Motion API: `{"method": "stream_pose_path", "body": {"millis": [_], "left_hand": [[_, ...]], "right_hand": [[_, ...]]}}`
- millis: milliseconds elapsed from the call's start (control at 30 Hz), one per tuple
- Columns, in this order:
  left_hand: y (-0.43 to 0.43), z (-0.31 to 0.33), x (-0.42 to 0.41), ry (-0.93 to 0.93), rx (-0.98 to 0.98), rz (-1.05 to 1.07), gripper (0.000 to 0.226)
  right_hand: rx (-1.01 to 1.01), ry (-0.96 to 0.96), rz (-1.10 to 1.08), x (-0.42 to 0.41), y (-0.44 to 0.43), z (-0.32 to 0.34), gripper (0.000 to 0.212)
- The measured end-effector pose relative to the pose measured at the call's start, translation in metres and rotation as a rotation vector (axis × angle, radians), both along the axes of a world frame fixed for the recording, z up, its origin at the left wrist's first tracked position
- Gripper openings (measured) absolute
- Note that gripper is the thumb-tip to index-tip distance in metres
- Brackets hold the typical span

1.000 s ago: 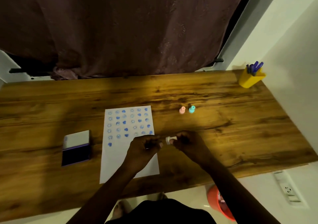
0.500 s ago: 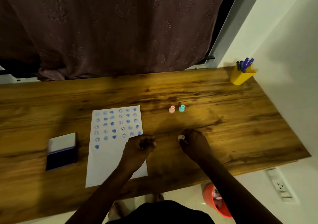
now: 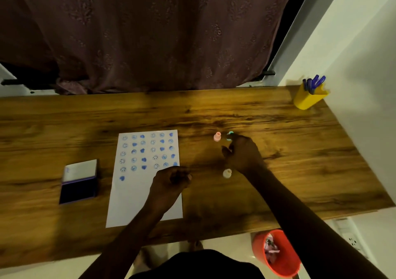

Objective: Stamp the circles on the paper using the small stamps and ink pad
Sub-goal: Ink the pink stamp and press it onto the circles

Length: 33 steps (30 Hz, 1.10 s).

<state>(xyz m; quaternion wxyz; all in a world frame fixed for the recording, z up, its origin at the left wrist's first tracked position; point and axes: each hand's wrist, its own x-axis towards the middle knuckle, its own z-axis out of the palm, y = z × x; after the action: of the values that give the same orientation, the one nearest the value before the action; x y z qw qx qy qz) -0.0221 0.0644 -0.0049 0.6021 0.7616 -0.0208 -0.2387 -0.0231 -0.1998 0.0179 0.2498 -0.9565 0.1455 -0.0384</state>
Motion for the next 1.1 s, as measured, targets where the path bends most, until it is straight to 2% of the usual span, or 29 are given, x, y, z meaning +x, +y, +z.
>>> {"method": "stream_pose_path", "body": {"millis": [233, 333, 433, 533, 667, 767, 833, 1000, 1100], "left_hand": [[0.011, -0.001, 0.0, 0.0, -0.07, 0.081, 0.021], [0.016, 0.001, -0.001, -0.009, -0.099, 0.106, 0.021], [0.022, 0.001, 0.0, 0.006, -0.096, 0.118, 0.024], [0.029, 0.002, 0.002, 0.006, -0.097, 0.131, 0.023], [0.038, 0.007, 0.01, -0.004, -0.139, 0.173, 0.028], [0.047, 0.014, 0.018, 0.008, -0.214, 0.183, 0.038], [0.055, 0.02, 0.022, 0.017, -0.3, 0.213, 0.041], [0.083, 0.031, 0.022, -0.057, -0.363, 0.255, 0.055], [0.103, 0.027, 0.019, -0.065, -0.336, 0.276, 0.049]], "right_hand": [[-0.247, 0.169, 0.066, 0.057, 0.016, 0.007, 0.036], [-0.287, 0.221, 0.101, 0.066, 0.016, 0.003, 0.031], [-0.26, 0.193, 0.09, 0.066, 0.017, -0.001, 0.022], [-0.091, 0.135, 0.035, 0.066, 0.022, 0.004, 0.024], [0.293, 0.061, 0.019, 0.054, 0.055, 0.025, 0.021], [0.637, 0.129, 0.015, 0.04, 0.093, 0.036, 0.022], [0.786, 0.218, 0.016, 0.034, 0.117, 0.04, 0.021], [0.936, 0.285, 0.061, 0.029, 0.16, 0.037, 0.025], [0.952, 0.301, 0.087, 0.029, 0.18, 0.033, 0.024]]}}
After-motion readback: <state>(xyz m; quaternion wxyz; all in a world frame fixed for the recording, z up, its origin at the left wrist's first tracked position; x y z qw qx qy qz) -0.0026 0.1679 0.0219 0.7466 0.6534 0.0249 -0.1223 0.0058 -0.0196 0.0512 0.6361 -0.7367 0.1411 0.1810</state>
